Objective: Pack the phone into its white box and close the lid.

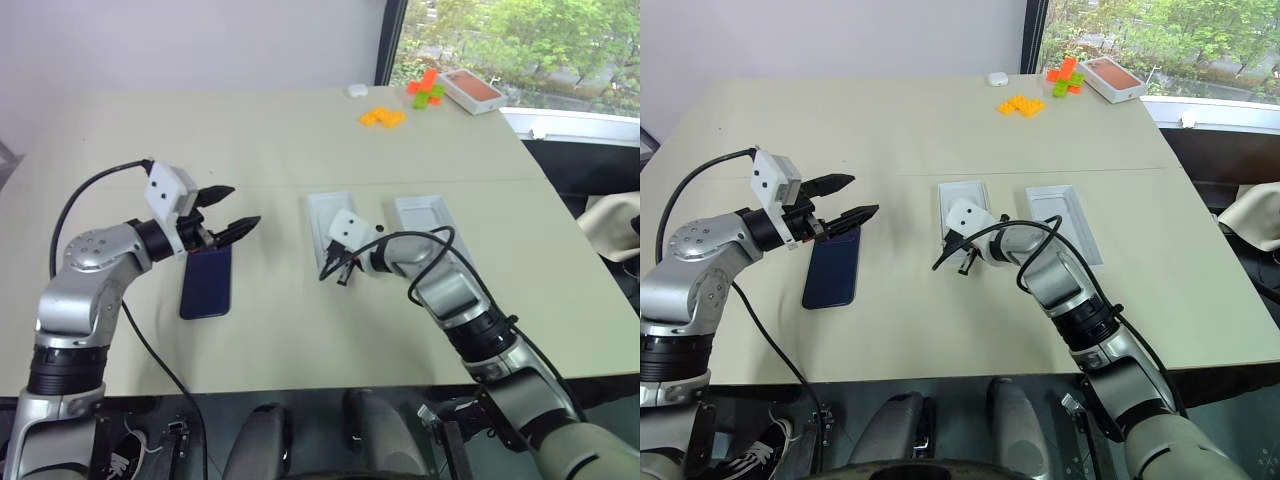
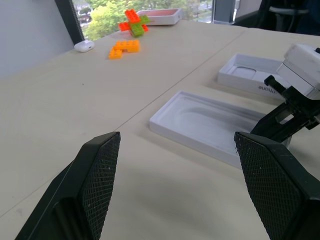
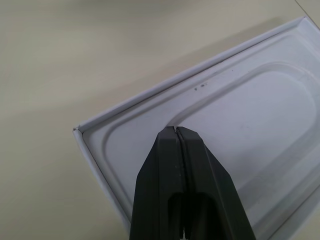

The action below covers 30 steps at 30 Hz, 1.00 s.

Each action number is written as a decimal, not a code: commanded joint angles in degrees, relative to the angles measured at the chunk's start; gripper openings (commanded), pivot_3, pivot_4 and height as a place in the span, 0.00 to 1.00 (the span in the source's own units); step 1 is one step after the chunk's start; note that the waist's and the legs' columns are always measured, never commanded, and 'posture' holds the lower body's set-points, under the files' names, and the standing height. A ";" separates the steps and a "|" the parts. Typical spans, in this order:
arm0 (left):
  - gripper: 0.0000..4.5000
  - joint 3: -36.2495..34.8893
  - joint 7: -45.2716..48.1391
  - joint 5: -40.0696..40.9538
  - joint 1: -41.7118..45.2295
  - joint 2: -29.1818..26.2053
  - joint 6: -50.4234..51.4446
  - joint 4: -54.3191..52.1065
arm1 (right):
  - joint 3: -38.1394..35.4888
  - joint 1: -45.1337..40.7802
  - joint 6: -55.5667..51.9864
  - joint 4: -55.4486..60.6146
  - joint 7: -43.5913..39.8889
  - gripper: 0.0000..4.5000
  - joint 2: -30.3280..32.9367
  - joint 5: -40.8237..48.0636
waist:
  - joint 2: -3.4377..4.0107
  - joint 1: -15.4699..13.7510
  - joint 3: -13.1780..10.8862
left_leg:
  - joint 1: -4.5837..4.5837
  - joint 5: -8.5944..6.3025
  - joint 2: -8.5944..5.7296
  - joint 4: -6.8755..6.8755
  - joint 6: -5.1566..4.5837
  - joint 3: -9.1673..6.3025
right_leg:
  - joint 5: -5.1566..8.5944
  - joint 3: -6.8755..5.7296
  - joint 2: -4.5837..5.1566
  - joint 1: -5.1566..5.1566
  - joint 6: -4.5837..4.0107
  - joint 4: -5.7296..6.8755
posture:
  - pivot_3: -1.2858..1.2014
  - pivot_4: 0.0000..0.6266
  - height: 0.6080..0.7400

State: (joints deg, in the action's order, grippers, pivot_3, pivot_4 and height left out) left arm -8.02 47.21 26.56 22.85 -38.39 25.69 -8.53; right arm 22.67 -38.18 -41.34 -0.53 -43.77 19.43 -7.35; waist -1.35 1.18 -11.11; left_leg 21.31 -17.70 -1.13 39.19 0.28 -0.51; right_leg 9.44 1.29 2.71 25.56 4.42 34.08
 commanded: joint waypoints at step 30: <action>0.86 -8.48 -0.80 6.31 -0.66 -6.56 13.32 1.88 | -9.22 -6.07 11.00 0.13 1.77 0.53 -0.09 8.59 | 0.01 0.04 -0.01 | 0.03 0.00 0.04 -0.01 0.00 -0.01 | 0.00 -0.01 -0.03 0.03 0.01 -0.02 | 0.52 0.24 1.00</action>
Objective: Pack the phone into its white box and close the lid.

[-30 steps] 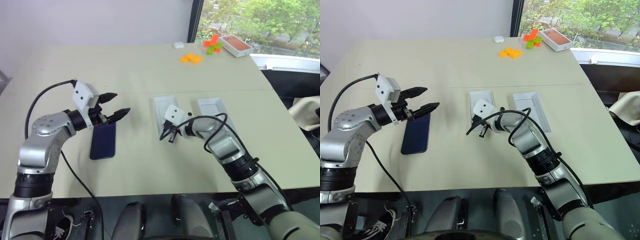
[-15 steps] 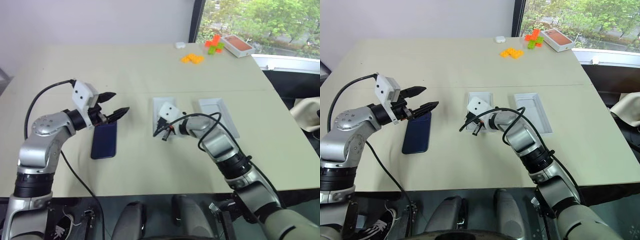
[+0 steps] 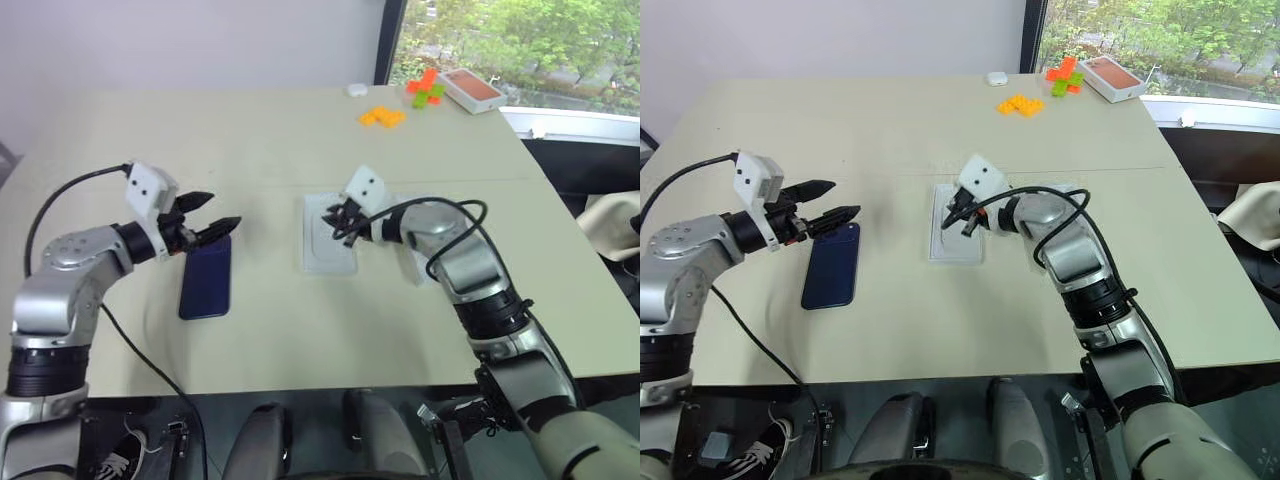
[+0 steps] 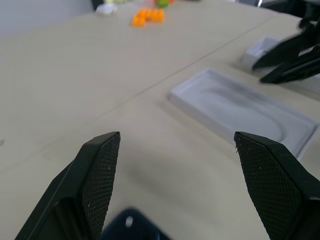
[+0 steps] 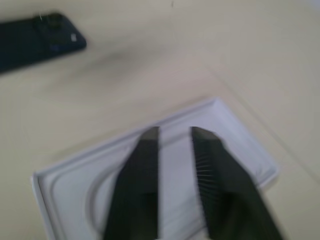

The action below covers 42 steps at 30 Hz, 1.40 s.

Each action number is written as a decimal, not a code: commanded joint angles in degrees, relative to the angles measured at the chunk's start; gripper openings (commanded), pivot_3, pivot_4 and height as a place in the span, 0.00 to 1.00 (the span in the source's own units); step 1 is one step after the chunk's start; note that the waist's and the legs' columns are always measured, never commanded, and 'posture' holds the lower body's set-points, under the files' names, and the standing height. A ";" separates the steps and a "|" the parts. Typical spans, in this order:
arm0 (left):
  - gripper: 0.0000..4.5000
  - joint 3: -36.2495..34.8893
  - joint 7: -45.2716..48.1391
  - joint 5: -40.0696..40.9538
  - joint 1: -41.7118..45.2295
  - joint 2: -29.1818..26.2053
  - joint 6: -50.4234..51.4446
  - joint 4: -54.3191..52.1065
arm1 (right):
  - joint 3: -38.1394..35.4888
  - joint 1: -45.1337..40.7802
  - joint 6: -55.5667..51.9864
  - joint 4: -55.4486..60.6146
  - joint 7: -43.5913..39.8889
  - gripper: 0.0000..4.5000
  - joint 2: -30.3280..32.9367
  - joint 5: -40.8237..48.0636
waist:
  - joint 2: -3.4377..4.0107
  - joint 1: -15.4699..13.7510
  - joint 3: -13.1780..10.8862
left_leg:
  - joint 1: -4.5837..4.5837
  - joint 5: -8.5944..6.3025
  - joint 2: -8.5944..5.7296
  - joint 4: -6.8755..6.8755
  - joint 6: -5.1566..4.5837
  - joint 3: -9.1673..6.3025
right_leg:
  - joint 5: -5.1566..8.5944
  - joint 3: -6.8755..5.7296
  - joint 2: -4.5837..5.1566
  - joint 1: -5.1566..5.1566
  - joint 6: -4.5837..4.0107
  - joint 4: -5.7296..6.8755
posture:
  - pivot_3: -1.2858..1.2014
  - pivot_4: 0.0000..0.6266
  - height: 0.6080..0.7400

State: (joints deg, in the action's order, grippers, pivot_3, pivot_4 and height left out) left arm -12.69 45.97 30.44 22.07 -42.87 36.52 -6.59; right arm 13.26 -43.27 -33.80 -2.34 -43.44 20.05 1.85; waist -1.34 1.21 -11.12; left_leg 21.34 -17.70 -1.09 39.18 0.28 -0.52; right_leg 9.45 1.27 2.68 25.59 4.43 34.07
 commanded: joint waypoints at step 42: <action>0.86 -4.20 8.04 11.75 -2.32 -8.82 35.67 24.18 | 29.13 -7.30 48.69 -27.72 12.93 0.01 -16.15 -36.05 | -0.07 1.24 0.03 | 0.04 0.13 -0.07 -0.09 0.25 -0.06 | 0.06 -0.03 0.12 0.25 -0.26 0.25 | 0.52 0.24 1.00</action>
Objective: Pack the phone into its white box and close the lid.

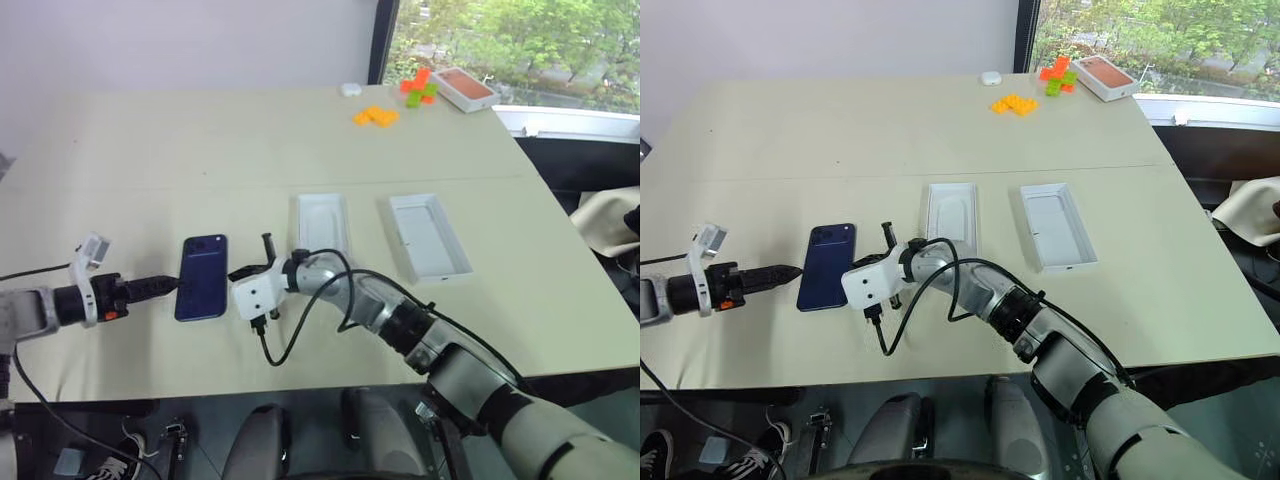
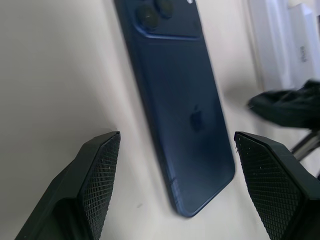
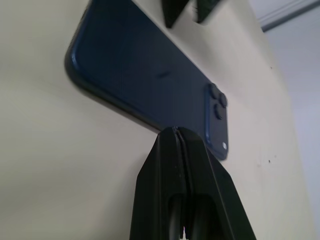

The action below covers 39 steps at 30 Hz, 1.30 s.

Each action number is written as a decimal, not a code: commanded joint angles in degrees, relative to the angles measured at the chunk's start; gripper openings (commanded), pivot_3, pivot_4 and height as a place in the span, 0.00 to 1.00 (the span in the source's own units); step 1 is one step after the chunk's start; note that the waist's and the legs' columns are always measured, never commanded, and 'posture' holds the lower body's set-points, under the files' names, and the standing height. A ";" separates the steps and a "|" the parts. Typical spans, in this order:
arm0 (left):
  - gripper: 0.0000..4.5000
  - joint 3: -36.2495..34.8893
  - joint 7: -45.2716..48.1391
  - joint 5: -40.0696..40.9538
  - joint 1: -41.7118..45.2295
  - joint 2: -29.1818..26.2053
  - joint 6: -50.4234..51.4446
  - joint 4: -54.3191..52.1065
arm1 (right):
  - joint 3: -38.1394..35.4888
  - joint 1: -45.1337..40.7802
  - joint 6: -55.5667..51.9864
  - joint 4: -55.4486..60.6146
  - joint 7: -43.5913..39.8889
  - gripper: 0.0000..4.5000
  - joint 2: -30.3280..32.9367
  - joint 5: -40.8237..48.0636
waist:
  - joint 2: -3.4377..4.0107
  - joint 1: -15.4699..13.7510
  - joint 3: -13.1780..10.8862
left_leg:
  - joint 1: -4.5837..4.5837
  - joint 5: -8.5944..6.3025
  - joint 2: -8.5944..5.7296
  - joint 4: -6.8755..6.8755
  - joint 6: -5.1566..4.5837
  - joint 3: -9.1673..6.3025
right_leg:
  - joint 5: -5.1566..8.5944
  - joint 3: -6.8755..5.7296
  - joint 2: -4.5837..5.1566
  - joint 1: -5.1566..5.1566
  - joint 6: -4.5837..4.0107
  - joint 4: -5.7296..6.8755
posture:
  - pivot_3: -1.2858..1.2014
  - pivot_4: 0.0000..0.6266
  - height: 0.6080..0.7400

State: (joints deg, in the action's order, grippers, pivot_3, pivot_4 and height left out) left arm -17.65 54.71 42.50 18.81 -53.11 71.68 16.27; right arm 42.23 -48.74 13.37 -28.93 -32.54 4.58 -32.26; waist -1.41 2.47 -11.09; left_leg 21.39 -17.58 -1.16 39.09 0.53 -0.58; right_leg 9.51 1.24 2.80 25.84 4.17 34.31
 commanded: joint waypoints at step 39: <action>0.86 -17.22 -9.38 7.20 10.09 17.28 20.31 -3.85 | -1.49 -0.44 -4.00 -3.95 -0.11 0.01 -3.06 -6.28 | 0.03 -0.03 0.05 | -0.07 0.15 -0.15 -0.01 0.30 -0.72 | -0.06 -0.46 0.07 -0.35 0.09 -0.08 | 0.52 0.24 1.00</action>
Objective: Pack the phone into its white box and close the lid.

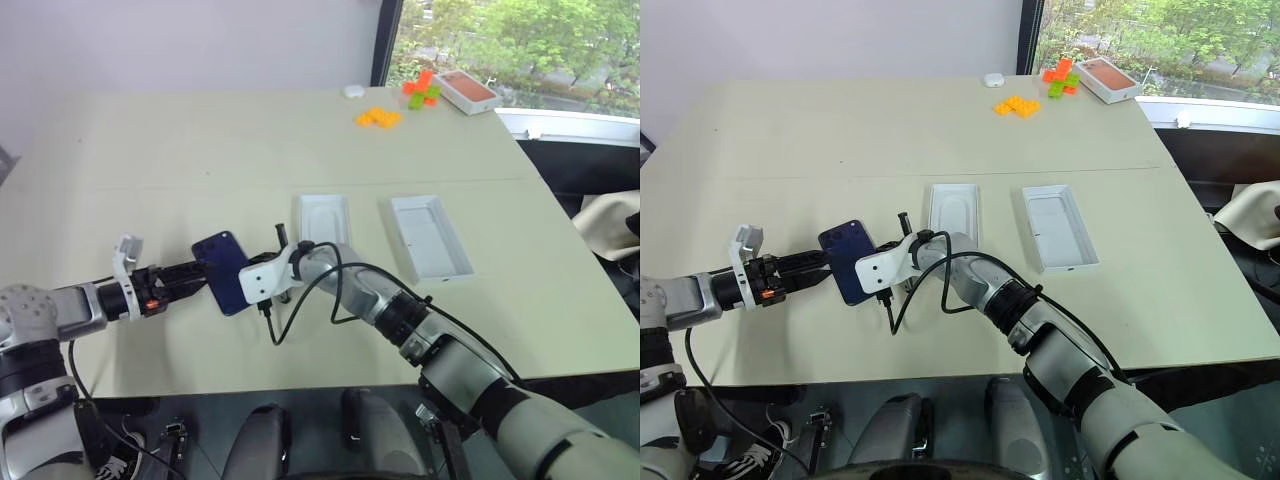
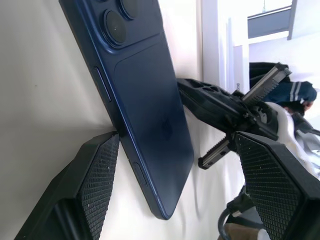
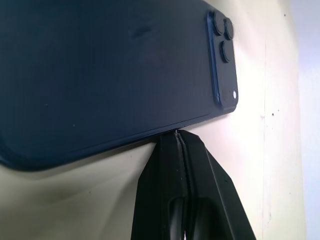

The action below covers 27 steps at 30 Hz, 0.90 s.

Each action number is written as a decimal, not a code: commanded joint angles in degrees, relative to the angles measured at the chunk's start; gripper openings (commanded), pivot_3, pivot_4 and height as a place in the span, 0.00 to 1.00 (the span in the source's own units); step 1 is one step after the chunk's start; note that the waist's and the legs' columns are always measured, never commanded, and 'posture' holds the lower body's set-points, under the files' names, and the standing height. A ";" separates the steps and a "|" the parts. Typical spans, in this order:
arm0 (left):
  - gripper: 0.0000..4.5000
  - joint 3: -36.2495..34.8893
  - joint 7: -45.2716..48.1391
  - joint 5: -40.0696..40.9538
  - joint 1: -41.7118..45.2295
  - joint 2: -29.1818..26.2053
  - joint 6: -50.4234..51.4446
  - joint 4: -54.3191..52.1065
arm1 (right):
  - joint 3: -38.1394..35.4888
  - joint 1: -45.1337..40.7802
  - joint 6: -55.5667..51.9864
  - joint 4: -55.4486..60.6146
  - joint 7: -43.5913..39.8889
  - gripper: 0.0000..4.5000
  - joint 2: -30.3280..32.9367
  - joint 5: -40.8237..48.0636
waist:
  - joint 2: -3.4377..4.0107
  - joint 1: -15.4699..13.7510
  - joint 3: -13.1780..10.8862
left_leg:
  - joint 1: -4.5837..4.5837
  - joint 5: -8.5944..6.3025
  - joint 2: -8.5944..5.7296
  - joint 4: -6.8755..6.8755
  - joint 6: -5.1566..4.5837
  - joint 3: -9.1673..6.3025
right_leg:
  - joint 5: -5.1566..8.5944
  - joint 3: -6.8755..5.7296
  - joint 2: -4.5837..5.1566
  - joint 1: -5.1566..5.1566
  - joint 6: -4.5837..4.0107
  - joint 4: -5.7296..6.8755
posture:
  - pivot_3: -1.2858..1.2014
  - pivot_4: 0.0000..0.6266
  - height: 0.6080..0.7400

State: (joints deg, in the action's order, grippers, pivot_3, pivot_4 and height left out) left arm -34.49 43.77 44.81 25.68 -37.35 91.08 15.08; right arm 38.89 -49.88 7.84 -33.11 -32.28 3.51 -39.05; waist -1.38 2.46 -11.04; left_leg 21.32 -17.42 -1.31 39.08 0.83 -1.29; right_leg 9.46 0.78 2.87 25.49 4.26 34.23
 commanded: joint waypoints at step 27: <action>0.86 -1.86 -1.13 5.50 1.82 6.62 -3.17 -3.03 | 0.32 1.16 1.75 0.64 -0.91 0.01 -1.67 0.83 | 0.00 -0.10 0.03 | -0.02 0.05 -0.03 -0.07 0.11 -0.15 | 0.02 -0.12 0.03 -0.07 -0.04 -0.02 | 0.52 0.24 1.00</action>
State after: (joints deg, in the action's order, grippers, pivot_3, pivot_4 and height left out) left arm -36.15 40.13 44.42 24.54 -32.41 86.13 14.17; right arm 37.34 -49.29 7.90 -33.19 -32.43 3.68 -39.08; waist -1.38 2.36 -11.01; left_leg 21.31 -17.37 -1.34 39.01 0.94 -1.46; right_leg 9.48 0.66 2.90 25.43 4.22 34.21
